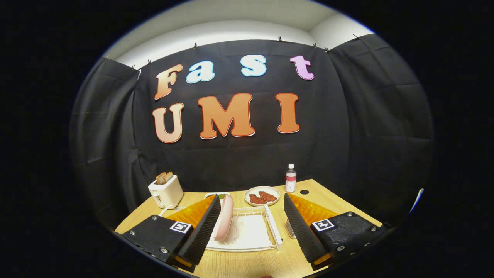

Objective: Take the plate from the dish rack, then take the spoon from the basket and place it into the plate.

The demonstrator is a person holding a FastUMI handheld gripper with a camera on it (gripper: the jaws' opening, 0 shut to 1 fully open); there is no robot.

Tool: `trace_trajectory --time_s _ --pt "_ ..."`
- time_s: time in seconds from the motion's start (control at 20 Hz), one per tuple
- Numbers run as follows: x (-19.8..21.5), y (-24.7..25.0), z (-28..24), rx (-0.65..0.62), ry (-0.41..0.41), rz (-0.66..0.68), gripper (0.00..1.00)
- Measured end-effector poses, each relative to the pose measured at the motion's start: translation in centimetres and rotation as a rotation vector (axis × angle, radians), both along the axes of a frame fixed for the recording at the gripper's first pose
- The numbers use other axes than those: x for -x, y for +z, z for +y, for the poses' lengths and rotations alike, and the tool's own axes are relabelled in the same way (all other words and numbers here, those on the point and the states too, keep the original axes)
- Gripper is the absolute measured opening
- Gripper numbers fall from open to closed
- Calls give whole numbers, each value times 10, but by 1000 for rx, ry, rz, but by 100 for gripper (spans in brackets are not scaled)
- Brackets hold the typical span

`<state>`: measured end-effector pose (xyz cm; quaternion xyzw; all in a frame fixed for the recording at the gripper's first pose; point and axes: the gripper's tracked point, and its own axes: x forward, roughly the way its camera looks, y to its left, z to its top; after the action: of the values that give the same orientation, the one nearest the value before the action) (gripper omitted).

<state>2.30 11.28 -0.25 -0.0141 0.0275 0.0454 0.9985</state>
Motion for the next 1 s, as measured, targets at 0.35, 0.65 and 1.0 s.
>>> trace_trajectory --time_s 0.35,0.65,1.0 --pt "-37 -29 36 15 32 115 98" --pt "-82 -64 65 74 66 237 98" --pt "-129 -129 87 102 56 410 98"
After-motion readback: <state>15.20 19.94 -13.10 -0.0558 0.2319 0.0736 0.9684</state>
